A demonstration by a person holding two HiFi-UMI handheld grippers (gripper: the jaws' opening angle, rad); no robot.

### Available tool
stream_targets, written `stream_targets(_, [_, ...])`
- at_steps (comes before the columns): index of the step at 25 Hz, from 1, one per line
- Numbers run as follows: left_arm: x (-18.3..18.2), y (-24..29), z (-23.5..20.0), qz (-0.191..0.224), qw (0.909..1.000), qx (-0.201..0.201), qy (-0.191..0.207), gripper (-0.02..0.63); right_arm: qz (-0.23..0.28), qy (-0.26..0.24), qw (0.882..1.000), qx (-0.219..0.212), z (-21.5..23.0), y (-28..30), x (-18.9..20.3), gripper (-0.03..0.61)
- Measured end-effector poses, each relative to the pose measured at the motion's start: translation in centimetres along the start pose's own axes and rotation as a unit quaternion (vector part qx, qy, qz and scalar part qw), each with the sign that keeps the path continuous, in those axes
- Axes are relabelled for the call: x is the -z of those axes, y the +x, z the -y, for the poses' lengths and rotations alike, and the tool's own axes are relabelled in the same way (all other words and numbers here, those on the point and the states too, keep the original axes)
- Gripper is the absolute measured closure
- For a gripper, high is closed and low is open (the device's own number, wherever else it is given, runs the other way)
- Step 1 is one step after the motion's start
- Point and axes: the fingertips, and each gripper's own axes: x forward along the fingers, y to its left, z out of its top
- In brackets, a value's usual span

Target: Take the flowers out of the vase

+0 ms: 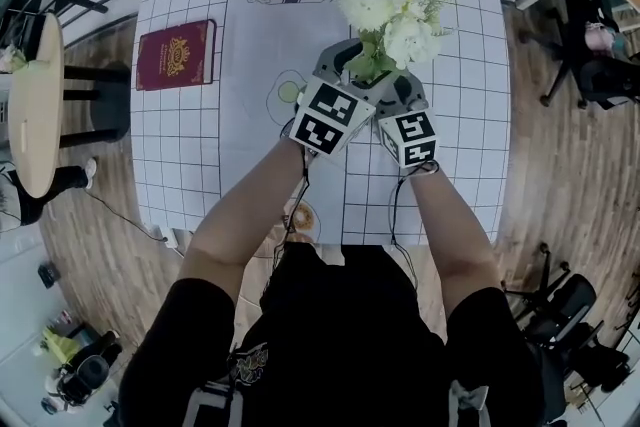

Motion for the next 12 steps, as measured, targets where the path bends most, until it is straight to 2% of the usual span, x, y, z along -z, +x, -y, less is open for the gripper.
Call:
stream_targets(3, [-0.1,0.7,0.0,-0.002,1.0,0.003,0.006,0.354,0.001,-0.001,1.0,-0.001,-0.1,0.0,0.0,0.324])
stream_targets(9, [-0.9,0.8,-0.3,0.016,0.9998,-0.001,-0.008,0.36,0.006,0.0,1.0,-0.002,0.0,0.0,0.0,0.324])
stream_targets(12, [-1.1,0.5,-0.6,0.027,0.9994,-0.005,-0.022,0.399,0.009,0.002,1.0,-0.004,-0.1,0.0,0.0,0.324])
